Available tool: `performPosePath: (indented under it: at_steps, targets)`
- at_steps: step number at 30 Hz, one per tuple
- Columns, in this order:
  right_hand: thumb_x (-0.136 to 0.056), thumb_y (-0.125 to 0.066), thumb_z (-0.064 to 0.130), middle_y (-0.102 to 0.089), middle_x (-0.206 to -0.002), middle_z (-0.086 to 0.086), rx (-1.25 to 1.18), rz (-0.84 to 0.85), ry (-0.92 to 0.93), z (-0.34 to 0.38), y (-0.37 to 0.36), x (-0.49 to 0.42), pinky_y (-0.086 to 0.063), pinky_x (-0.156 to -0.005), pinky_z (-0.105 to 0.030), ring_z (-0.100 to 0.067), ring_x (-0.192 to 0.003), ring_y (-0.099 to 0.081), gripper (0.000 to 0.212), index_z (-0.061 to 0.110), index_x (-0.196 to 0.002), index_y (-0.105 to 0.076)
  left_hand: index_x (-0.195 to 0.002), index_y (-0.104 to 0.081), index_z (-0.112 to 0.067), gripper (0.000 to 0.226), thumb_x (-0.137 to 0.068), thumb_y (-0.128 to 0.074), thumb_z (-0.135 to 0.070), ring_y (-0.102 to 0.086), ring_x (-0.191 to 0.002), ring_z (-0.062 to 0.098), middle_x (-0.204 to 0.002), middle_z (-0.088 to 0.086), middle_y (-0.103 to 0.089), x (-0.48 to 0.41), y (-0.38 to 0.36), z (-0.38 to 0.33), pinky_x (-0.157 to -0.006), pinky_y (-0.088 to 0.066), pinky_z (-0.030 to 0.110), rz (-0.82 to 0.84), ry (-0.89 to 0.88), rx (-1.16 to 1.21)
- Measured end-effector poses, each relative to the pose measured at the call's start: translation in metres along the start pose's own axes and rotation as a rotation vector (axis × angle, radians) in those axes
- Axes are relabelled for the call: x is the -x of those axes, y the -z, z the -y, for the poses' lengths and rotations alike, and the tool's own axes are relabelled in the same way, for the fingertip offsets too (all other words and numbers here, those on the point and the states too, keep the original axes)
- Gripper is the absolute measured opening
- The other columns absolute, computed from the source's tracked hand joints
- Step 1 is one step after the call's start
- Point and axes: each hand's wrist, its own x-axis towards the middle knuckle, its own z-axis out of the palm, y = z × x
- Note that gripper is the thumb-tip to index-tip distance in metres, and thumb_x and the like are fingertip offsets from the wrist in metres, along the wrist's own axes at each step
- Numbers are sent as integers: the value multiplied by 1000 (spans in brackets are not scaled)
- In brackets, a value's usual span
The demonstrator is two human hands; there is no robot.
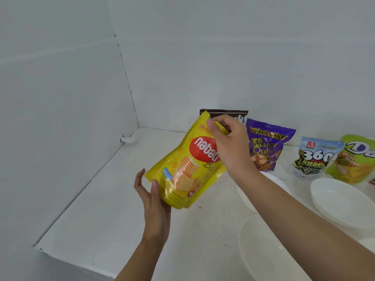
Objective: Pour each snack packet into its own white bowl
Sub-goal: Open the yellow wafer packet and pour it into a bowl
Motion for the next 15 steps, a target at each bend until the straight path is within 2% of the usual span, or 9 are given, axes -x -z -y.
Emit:
performPosePath:
  at_steps: [1,3,5,7,9,11,13,15]
  targets:
    - [-97,-63,30,-70,-91,8,-6,-42,-10,2,3,-2,-60,-77,-35,-12,-90,-68,14,18,-93,-69,-136,-34,-56,59,-88,-69,-53,-68,-113,30,-130,6,-65,0,-3,-1,-88,-57,50,-8,-26,-10]
    - [-96,-64,31,-71,-91,5,-6,-100,-26,5,8,-7,-60,-82,-43,-16,-91,-69,15,18,-92,-70,-131,-35,-62,50,-96,-63,-39,-66,-114,31,-134,12,-59,-1,-10,-3,-87,-56,49,-15,-75,-15]
    - [-96,-65,32,-70,-90,5,10,-122,-29,7,13,-10,-59,-83,-43,-15,-91,-68,16,18,-93,-70,-128,-38,-62,43,-100,-57,-36,-66,-115,30,-136,11,-56,-5,-14,-2,-84,-56,47,11,-103,-28]
    - [-95,-66,35,-69,-94,6,52,-125,-8,10,20,-11,-59,-83,-39,-12,-94,-66,14,21,-94,-71,-126,-44,-57,34,-97,-56,-43,-65,-117,31,-137,5,-56,-10,-16,-4,-84,-56,49,42,-92,-36]
    - [-92,-68,39,-63,-103,6,128,-122,39,10,27,-10,-53,-87,-31,-11,-102,-60,6,33,-90,-68,-124,-51,-47,32,-94,-61,-52,-65,-117,30,-135,1,-58,-16,-17,-6,-84,-57,50,75,-65,-26]
    - [-88,-74,38,-55,-109,8,185,-123,85,10,34,-8,-46,-92,-21,-8,-109,-55,9,38,-86,-65,-117,-57,-39,22,-97,-57,-47,-66,-113,27,-129,0,-63,-23,-15,-9,-75,-60,42,116,-32,12]
    - [-86,-77,34,-57,-111,9,141,-104,69,11,39,-6,-45,-89,-11,3,-106,-56,12,30,-90,-66,-114,-57,-35,17,-101,-46,-33,-68,-108,24,-126,3,-64,-31,-14,-12,-68,-61,36,136,13,52]
    - [-87,-76,29,-64,-109,11,35,-37,34,13,43,-2,-51,-89,-15,3,-103,-61,20,20,-100,-64,-114,-56,-33,18,-102,-44,-30,-68,-105,23,-126,5,-63,-38,-12,-15,-65,-60,36,158,35,43]
